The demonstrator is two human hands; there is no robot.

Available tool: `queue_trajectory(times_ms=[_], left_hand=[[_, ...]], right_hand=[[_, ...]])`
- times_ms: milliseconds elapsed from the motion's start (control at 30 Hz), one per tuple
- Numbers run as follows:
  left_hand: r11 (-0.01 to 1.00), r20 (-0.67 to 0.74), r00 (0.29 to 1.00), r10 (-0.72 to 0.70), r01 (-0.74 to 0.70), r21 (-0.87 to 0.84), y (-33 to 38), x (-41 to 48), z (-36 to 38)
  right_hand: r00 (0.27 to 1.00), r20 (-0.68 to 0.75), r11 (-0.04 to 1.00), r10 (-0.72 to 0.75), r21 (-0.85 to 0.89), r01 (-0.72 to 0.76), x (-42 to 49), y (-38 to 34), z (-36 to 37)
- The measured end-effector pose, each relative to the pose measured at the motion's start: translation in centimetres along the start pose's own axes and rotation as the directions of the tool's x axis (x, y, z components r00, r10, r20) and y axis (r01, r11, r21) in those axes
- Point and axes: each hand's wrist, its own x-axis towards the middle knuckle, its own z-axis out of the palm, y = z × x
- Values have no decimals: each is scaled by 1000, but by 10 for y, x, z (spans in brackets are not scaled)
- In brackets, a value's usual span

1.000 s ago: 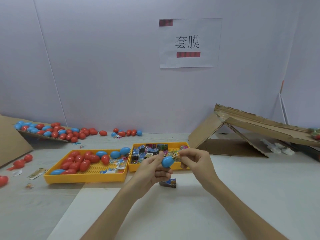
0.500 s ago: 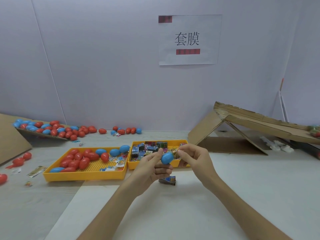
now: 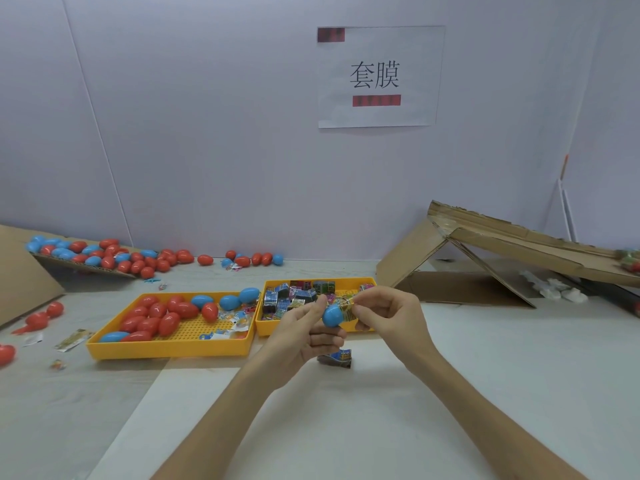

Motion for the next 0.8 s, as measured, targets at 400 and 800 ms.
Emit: queue_trajectory(times_ms=[400,800], left_hand=[[998,-41,998,42,-40,48,-2,0,1],[993,-51,996,67,-62,96,-2,-1,2]], right_hand=[[990,70,992,125,-1,-125,2,0,3],[957,140,957,254,107,-270,1,2,3]])
